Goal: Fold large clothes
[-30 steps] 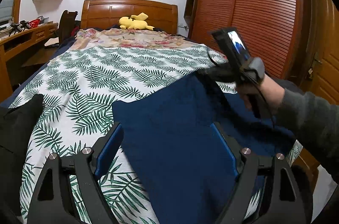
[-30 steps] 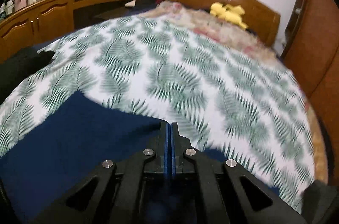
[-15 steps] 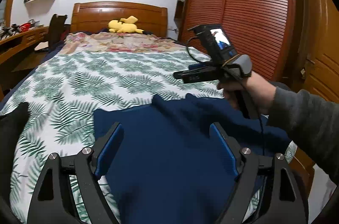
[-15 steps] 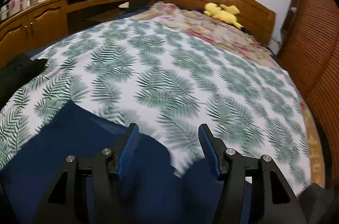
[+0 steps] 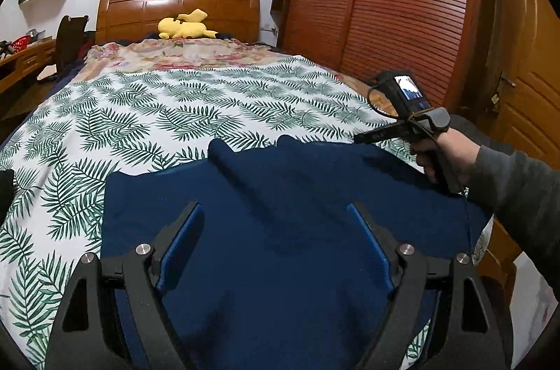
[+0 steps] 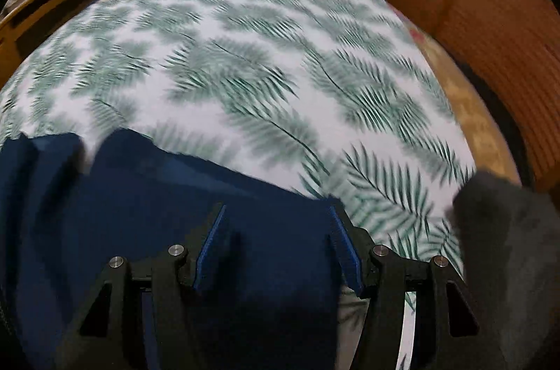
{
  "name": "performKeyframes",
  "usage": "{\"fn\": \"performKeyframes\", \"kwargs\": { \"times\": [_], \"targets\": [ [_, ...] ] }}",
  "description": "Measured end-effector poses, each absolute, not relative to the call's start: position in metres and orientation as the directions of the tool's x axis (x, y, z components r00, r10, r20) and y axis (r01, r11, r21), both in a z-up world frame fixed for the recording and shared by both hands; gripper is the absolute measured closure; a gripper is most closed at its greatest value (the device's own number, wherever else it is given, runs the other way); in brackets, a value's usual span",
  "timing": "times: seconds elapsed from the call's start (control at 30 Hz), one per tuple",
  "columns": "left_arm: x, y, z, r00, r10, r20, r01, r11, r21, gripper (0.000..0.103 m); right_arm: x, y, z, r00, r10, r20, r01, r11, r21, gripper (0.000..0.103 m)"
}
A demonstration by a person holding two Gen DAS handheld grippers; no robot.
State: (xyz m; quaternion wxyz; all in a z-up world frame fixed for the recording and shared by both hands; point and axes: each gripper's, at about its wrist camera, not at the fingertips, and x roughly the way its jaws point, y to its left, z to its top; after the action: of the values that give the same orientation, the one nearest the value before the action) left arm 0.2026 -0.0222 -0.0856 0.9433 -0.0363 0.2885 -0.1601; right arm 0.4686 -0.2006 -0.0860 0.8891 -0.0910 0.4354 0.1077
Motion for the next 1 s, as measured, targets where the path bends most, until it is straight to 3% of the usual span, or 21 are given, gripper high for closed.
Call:
{"fn": "performKeyframes", "kwargs": {
  "times": [0.23, 0.33, 0.47, 0.7, 0.8, 0.87, 0.93, 1.0],
  "targets": [
    [0.210, -0.025, -0.093, 0.773, -0.304, -0.557, 0.269, 0.952, -0.146, 0.019, 0.493, -0.224, -0.115, 0.483, 0.154, -0.862, -0.214, 0.975, 0.055, 0.043],
    [0.213, -0.025, -0.095, 0.770, -0.302, -0.563, 0.266, 0.953, -0.146, 0.019, 0.496, -0.223, -0.110, 0.490, 0.214, -0.845, -0.253, 0.963, 0.097, 0.100],
    [0.216, -0.023, -0.099, 0.764, -0.296, -0.573, 0.261, 0.955, -0.144, 0.019, 0.490, -0.234, -0.083, 0.651, 0.102, -0.752, -0.180, 0.983, -0.023, 0.101],
    [0.214, -0.022, -0.101, 0.761, -0.290, -0.581, 0.257, 0.956, -0.141, 0.019, 0.490, -0.251, -0.080, 0.657, 0.069, -0.751, -0.136, 0.990, -0.028, 0.100],
    [0.214, -0.022, -0.102, 0.760, -0.288, -0.583, 0.256, 0.957, -0.139, 0.019, 0.464, -0.242, -0.069, 0.673, 0.087, -0.735, -0.172, 0.984, -0.040, 0.083],
    [0.214, -0.022, -0.102, 0.760, -0.286, -0.584, 0.255, 0.957, -0.136, 0.019, 0.446, -0.242, -0.063, 0.686, 0.111, -0.719, -0.202, 0.978, -0.043, 0.055],
    [0.213, -0.023, -0.102, 0.761, -0.286, -0.583, 0.256, 0.957, -0.135, 0.019, 0.420, -0.242, -0.057, 0.699, 0.143, -0.700, -0.235, 0.971, -0.036, 0.044],
    [0.213, -0.023, -0.102, 0.761, -0.286, -0.582, 0.256, 0.957, -0.136, 0.019, 0.394, -0.241, -0.054, 0.693, 0.183, -0.697, -0.275, 0.961, -0.022, 0.044]
  ]
}}
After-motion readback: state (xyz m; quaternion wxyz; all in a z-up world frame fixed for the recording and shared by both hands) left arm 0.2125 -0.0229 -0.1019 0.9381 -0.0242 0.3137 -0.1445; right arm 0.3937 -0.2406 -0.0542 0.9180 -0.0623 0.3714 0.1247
